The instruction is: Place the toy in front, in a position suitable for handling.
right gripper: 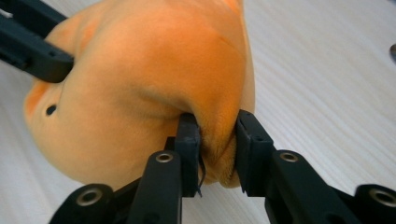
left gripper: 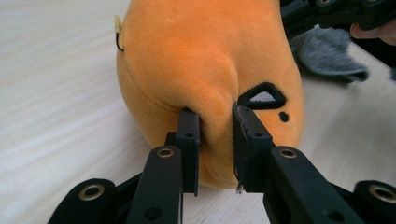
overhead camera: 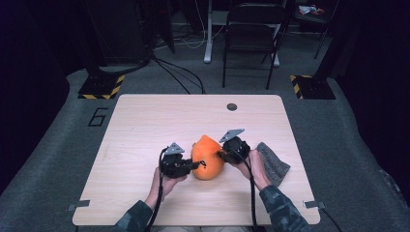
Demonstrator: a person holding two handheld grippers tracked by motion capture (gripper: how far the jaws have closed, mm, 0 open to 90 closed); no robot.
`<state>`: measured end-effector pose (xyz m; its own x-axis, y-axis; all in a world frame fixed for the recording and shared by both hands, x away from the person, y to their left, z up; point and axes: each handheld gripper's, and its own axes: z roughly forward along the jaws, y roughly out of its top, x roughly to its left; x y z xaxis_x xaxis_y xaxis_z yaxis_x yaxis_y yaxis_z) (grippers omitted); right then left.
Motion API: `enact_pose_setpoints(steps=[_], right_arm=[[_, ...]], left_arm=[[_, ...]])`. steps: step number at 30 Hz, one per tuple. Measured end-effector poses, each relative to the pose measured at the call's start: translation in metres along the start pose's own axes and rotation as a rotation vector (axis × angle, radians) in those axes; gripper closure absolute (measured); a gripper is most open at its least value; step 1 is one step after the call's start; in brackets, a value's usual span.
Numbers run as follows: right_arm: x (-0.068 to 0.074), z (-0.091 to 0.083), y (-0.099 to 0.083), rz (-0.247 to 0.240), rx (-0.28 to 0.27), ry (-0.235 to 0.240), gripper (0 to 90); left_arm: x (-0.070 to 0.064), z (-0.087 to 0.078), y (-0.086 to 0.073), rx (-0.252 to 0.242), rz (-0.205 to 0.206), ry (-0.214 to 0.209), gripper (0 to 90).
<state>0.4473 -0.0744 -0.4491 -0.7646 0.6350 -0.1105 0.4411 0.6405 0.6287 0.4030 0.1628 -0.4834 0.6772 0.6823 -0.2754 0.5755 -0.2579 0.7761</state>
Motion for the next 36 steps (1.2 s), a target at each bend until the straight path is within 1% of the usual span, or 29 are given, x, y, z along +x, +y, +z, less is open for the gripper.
enact_pose_setpoints(steps=[1,3,4,5,6,7,8,9,10,11,12,13,15,16,18,20,21,22,23,24,25,26,27,28,29,31,32,34,36], right_arm=[[-0.001,0.005,-0.002,0.001,0.008,-0.008,69.3],[-0.003,0.007,-0.003,0.013,0.002,0.003,68.0],[-0.006,0.006,-0.005,0.014,-0.002,0.002,64.7],[-0.006,0.006,-0.005,0.014,-0.002,0.002,64.7],[-0.008,0.005,-0.006,0.014,-0.008,0.011,64.6],[-0.009,0.005,-0.007,0.014,0.000,0.015,64.7],[-0.009,0.005,-0.007,0.014,0.000,0.015,64.7],[-0.010,0.006,-0.008,0.011,-0.005,0.014,65.0],[-0.010,0.006,-0.008,0.011,-0.005,0.014,65.0],[-0.011,0.006,-0.009,0.009,-0.010,0.026,64.8],[-0.011,0.006,-0.009,0.005,-0.004,0.033,64.4],[-0.010,0.006,-0.009,0.004,-0.002,0.031,63.9],[-0.010,0.006,-0.009,0.003,-0.006,0.031,62.6],[-0.010,0.006,-0.009,0.006,-0.005,0.026,60.5],[-0.012,0.003,-0.011,0.017,-0.005,0.033,50.0],[-0.014,-0.003,-0.012,0.048,-0.019,0.025,39.2],[-0.014,-0.003,-0.012,0.048,-0.019,0.025,39.2],[-0.015,-0.010,-0.014,0.087,-0.041,0.038,31.6],[-0.015,-0.010,-0.014,0.087,-0.041,0.038,31.6],[-0.014,-0.016,-0.016,0.126,-0.055,0.049,29.2],[-0.014,-0.016,-0.016,0.126,-0.055,0.049,29.2],[-0.012,-0.020,-0.017,0.163,-0.073,0.050,27.3],[-0.012,-0.020,-0.017,0.163,-0.073,0.050,27.3],[-0.009,-0.022,-0.017,0.184,-0.076,0.052,27.0],[-0.004,-0.024,-0.018,0.225,-0.083,0.043,26.7],[-0.001,-0.021,-0.019,0.247,-0.081,0.030,27.5],[0.000,-0.018,-0.021,0.258,-0.075,0.032,28.9],[0.001,-0.010,-0.024,0.271,-0.054,0.022,33.4],[0.002,-0.006,-0.026,0.287,-0.047,0.034,36.5]], left_arm=[[0.001,0.002,-0.001,-0.008,-0.008,-0.009,73.7],[0.000,0.002,0.000,-0.014,0.005,0.006,73.0],[0.000,0.001,0.001,-0.012,0.008,-0.002,69.1],[0.001,0.000,0.001,-0.013,-0.006,-0.007,69.1],[0.003,-0.001,0.002,-0.009,0.001,-0.025,65.7],[0.007,-0.005,0.006,-0.017,-0.006,-0.057,57.8],[0.007,-0.005,0.006,-0.017,-0.006,-0.057,51.8],[0.013,-0.012,0.012,-0.026,0.027,-0.063,47.6],[0.013,-0.012,0.012,-0.026,0.027,-0.063,45.5],[0.016,-0.015,0.015,-0.045,0.016,-0.065,40.9],[0.026,-0.022,0.019,-0.073,-0.013,-0.051,38.0],[0.030,-0.023,0.020,-0.089,-0.025,-0.041,37.0],[0.035,-0.023,0.020,-0.092,-0.034,-0.033,34.5],[0.040,-0.021,0.021,-0.086,-0.041,-0.018,34.5],[0.051,-0.015,0.020,-0.088,-0.073,-0.007,33.6],[0.055,-0.012,0.021,-0.085,-0.080,-0.010,33.3],[0.055,-0.012,0.021,-0.085,-0.080,-0.010,33.1],[0.057,-0.011,0.022,-0.092,-0.082,-0.007,33.0],[0.059,-0.011,0.024,-0.092,-0.084,-0.011,33.0],[0.061,-0.010,0.027,-0.105,-0.091,-0.017,32.8],[0.061,-0.010,0.027,-0.105,-0.091,-0.017,32.8],[0.063,-0.007,0.030,-0.097,-0.087,-0.021,32.8],[0.063,-0.007,0.030,-0.097,-0.087,-0.021,32.9],[0.064,-0.005,0.031,-0.100,-0.091,-0.024,32.9],[0.066,-0.001,0.032,-0.085,-0.088,-0.034,33.5],[0.065,0.004,0.033,-0.063,-0.074,-0.048,35.3],[0.064,0.006,0.032,-0.057,-0.065,-0.063,37.0],[0.062,0.010,0.031,-0.049,-0.048,-0.109,48.6],[0.060,0.013,0.031,-0.032,-0.039,-0.118,54.9]])
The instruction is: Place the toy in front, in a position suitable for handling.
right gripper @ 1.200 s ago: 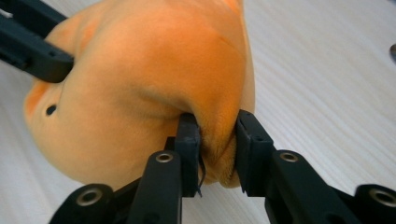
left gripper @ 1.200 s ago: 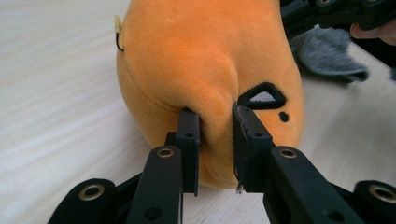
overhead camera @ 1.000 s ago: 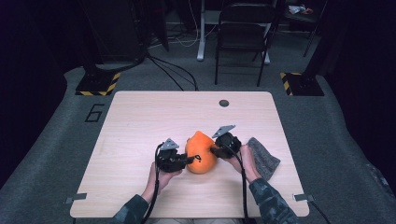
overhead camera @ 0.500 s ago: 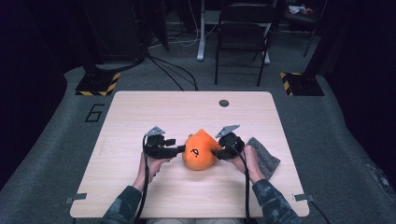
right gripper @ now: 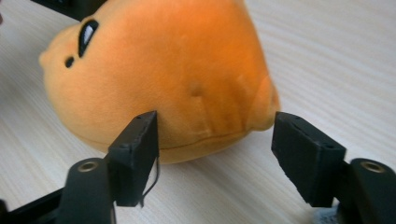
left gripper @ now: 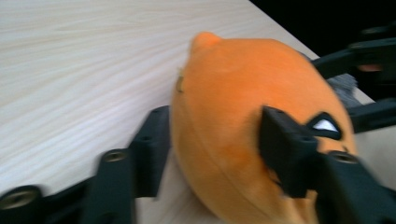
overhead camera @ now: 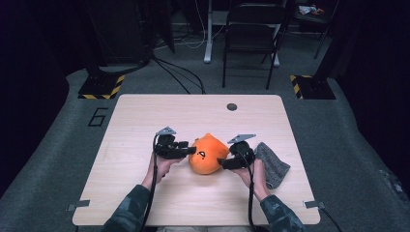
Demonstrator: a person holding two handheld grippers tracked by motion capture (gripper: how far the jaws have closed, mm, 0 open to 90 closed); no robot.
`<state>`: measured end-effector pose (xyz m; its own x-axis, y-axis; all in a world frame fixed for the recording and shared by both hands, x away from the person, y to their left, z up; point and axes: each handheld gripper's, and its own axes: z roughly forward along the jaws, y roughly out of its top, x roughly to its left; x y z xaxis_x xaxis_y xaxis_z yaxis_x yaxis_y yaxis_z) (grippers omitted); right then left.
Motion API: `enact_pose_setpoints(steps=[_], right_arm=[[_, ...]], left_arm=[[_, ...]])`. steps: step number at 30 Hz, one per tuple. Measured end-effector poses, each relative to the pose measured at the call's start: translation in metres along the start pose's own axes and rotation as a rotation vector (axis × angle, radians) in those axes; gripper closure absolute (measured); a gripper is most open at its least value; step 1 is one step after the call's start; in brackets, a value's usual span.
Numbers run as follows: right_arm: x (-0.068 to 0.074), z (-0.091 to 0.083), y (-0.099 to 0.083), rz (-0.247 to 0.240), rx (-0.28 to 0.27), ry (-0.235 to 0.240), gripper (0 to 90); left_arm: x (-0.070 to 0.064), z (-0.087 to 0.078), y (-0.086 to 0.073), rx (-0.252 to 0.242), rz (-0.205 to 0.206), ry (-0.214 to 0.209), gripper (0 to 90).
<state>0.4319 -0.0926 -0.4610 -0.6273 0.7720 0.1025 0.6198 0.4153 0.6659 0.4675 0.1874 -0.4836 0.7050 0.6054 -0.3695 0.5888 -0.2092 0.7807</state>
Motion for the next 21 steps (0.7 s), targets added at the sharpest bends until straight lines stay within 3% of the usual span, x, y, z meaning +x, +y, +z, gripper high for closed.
enact_pose_setpoints(steps=[4,6,11,21], right_arm=[[-0.005,0.006,-0.003,0.002,-0.004,0.027,55.7],[-0.002,0.011,-0.005,0.003,0.001,0.028,67.6],[0.001,0.014,-0.007,-0.023,-0.028,0.008,80.6],[-0.001,-0.003,0.002,-0.040,-0.082,-0.034,83.8]], left_arm=[[-0.002,0.006,-0.005,0.018,0.010,-0.024,61.7],[-0.004,0.009,-0.009,0.012,0.017,-0.032,69.5],[-0.007,0.009,-0.012,-0.012,0.017,-0.026,76.8],[-0.028,-0.002,-0.007,-0.060,0.068,-0.003,80.4]])
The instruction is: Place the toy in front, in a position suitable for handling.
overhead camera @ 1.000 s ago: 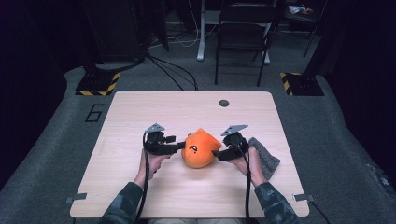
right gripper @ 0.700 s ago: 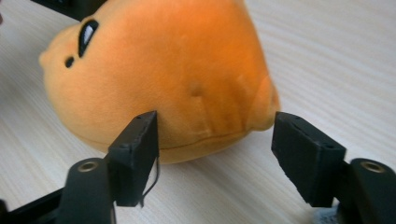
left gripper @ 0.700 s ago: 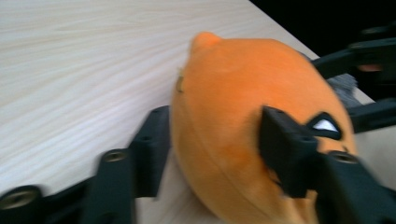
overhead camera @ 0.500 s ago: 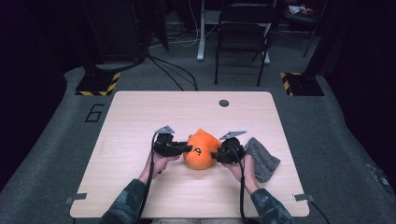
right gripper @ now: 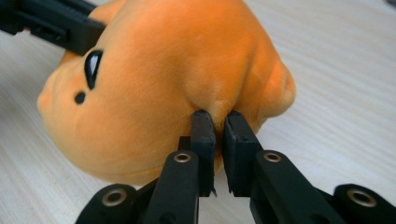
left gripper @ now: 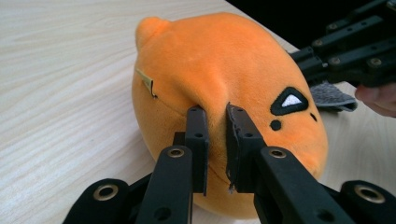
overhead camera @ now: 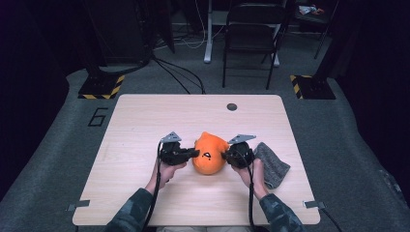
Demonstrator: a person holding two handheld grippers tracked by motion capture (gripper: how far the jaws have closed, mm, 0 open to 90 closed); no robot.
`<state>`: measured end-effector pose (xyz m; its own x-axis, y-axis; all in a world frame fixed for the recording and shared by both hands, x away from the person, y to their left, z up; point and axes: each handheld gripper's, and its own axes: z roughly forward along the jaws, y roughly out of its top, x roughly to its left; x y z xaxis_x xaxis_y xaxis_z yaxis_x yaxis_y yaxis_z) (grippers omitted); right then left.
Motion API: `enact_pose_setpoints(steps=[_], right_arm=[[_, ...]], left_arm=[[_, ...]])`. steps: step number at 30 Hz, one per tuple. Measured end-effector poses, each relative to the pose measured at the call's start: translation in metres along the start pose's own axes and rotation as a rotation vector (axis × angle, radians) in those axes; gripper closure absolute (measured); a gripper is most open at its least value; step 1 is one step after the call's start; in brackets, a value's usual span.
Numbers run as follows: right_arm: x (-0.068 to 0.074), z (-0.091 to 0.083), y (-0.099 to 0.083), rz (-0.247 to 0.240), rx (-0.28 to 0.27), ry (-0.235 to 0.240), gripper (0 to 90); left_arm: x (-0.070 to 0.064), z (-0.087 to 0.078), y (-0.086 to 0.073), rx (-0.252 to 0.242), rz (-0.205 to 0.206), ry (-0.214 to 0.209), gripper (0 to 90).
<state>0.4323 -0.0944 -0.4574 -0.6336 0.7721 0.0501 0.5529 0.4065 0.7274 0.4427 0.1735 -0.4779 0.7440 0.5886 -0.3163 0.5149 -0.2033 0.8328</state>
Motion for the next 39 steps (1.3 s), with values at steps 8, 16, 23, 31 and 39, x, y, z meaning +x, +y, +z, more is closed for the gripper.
enact_pose_setpoints(steps=[8,16,23,31,39], right_arm=[[-0.004,-0.012,0.016,-0.093,-0.003,0.000,83.7],[-0.003,0.007,0.020,-0.163,0.060,-0.021,83.3],[-0.012,0.019,0.015,-0.134,0.091,-0.020,77.7],[-0.017,0.005,0.015,-0.102,0.091,-0.074,46.4],[-0.003,-0.017,0.027,0.041,0.048,-0.050,16.6]], left_arm=[[-0.025,-0.011,0.001,-0.021,0.023,0.016,80.7],[-0.033,0.000,-0.018,0.038,-0.012,0.055,80.7],[-0.031,0.005,-0.021,0.025,-0.031,0.044,76.9],[-0.021,-0.013,-0.012,0.003,-0.056,0.042,42.7],[-0.005,-0.038,-0.007,-0.040,-0.079,0.157,23.3]])
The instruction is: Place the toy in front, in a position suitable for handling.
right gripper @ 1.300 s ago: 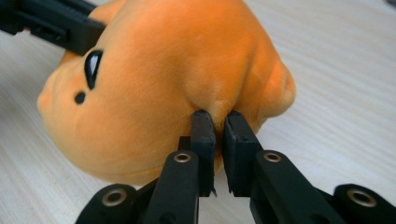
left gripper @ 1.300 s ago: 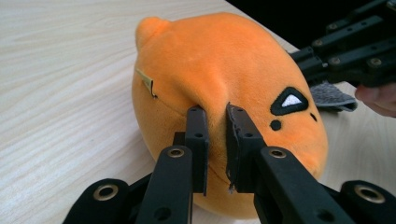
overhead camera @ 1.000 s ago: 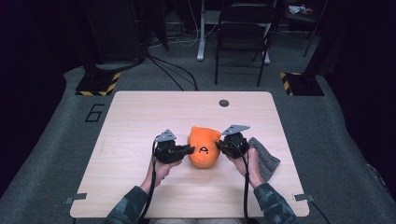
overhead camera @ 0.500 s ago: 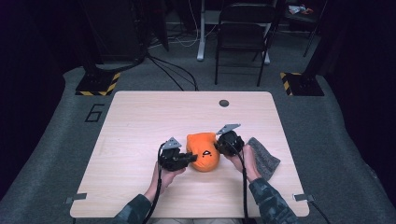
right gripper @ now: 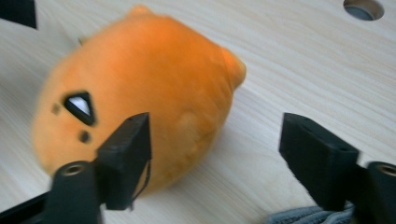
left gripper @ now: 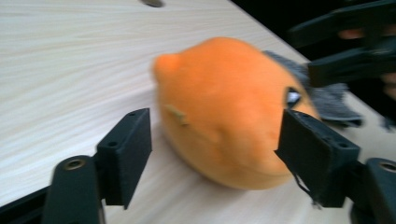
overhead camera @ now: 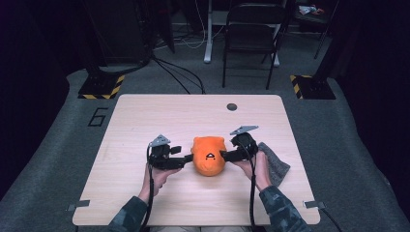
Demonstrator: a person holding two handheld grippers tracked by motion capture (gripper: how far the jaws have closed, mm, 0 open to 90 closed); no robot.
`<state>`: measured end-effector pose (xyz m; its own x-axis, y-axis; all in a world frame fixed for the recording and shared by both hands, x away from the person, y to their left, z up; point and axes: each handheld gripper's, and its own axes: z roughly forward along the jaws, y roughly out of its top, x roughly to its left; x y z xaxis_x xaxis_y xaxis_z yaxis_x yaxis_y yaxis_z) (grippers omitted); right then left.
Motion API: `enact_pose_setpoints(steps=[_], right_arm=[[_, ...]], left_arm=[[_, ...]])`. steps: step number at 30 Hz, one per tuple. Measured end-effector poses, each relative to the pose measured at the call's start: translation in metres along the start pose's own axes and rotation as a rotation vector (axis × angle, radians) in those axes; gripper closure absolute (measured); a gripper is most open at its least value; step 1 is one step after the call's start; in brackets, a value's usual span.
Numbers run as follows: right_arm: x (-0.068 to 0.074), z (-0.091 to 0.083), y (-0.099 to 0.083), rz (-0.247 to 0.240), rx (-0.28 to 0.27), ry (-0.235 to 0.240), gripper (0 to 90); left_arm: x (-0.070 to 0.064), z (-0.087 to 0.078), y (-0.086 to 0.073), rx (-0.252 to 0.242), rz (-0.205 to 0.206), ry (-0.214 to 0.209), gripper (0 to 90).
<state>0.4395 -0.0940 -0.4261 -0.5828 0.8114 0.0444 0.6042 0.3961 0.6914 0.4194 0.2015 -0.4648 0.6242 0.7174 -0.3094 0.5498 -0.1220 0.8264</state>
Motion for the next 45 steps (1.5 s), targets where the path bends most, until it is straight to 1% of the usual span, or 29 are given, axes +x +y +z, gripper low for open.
enact_pose_setpoints(steps=[1,3,4,5,7,8,9,12,13,14,15,18,19,20,22,25,26,28,29,31,32,33,34,35,36,37,41,44,45], right_arm=[[0.000,0.000,0.000,0.000,0.000,0.000,16.6],[0.006,-0.001,0.004,0.052,-0.019,0.022,13.3],[0.006,-0.001,0.004,0.052,-0.019,0.022,13.3],[0.008,0.000,0.005,0.054,-0.018,0.025,11.4],[0.014,0.007,0.010,0.081,-0.007,0.031,8.9],[0.016,0.011,0.012,0.079,-0.004,0.030,8.7],[0.016,0.011,0.012,0.079,-0.004,0.030,8.7],[0.018,0.025,0.016,0.095,0.026,0.038,7.4],[0.017,0.027,0.016,0.105,0.027,0.043,7.1],[0.017,0.029,0.017,0.099,0.029,0.043,7.2],[0.017,0.029,0.018,0.099,0.029,0.037,7.7],[0.016,0.029,0.020,0.106,0.020,0.056,13.3],[0.016,0.027,0.020,0.099,0.001,0.055,14.3],[0.018,0.026,0.022,0.104,-0.006,0.050,13.6],[0.018,0.025,0.024,0.094,-0.014,0.069,11.8],[0.024,0.030,0.025,0.092,0.013,0.086,10.5],[0.027,0.032,0.025,0.096,0.026,0.087,10.4],[0.029,0.038,0.024,0.095,0.047,0.098,11.1],[0.031,0.041,0.023,0.102,0.054,0.090,13.1],[0.031,0.047,0.019,0.103,0.066,0.074,17.2],[0.030,0.050,0.015,0.107,0.069,0.056,24.6],[0.030,0.050,0.015,0.107,0.069,0.056,24.6],[0.029,0.051,0.013,0.105,0.064,0.056,33.2],[0.029,0.051,0.013,0.105,0.064,0.056,33.2],[0.028,0.051,0.011,0.096,0.067,0.067,43.0],[0.028,0.051,0.011,0.096,0.067,0.067,43.0],[0.021,0.050,0.006,0.095,0.055,0.098,59.5],[0.019,0.049,0.006,0.094,0.041,0.110,62.2],[0.018,0.047,0.007,0.089,0.018,0.115,64.0]], left_arm=[[0.002,-0.001,0.000,0.000,-0.008,0.015,23.3],[0.007,-0.001,-0.002,0.002,-0.030,0.052,20.2],[0.009,-0.001,-0.003,0.012,-0.024,0.072,20.2],[0.011,-0.001,-0.004,0.025,-0.032,0.080,20.0],[0.016,-0.001,-0.007,0.038,-0.044,0.100,18.8],[0.020,-0.002,-0.010,0.053,-0.049,0.126,18.7],[0.020,-0.002,-0.010,0.053,-0.049,0.126,18.7],[0.024,-0.004,-0.013,0.075,-0.051,0.144,18.7],[0.025,-0.005,-0.014,0.070,-0.053,0.149,18.7],[0.026,-0.006,-0.015,0.069,-0.053,0.156,18.7],[0.027,-0.007,-0.016,0.083,-0.054,0.156,18.7],[0.030,-0.009,-0.018,0.084,-0.055,0.166,18.8],[0.030,-0.011,-0.018,0.090,-0.055,0.167,18.8],[0.030,-0.011,-0.019,0.078,-0.058,0.173,18.7],[0.032,-0.014,-0.019,0.089,-0.044,0.176,18.7],[0.033,-0.016,-0.020,0.089,-0.063,0.178,18.6],[0.033,-0.016,-0.020,0.087,-0.059,0.181,18.6],[0.034,-0.017,-0.021,0.088,-0.067,0.170,18.6],[0.035,-0.017,-0.021,0.091,-0.075,0.160,18.6],[0.036,-0.018,-0.022,0.098,-0.077,0.160,18.7],[0.037,-0.018,-0.022,0.095,-0.079,0.158,18.9],[0.037,-0.018,-0.022,0.097,-0.078,0.159,18.9],[0.037,-0.018,-0.022,0.097,-0.078,0.159,19.1],[0.037,-0.017,-0.022,0.096,-0.079,0.156,19.1],[0.037,-0.017,-0.023,0.098,-0.078,0.156,19.6],[0.037,-0.017,-0.023,0.104,-0.075,0.158,19.6],[0.038,-0.014,-0.023,0.112,-0.077,0.149,19.8],[0.038,-0.013,-0.023,0.110,-0.079,0.149,19.8],[0.038,-0.013,-0.023,0.111,-0.078,0.149,19.6]])
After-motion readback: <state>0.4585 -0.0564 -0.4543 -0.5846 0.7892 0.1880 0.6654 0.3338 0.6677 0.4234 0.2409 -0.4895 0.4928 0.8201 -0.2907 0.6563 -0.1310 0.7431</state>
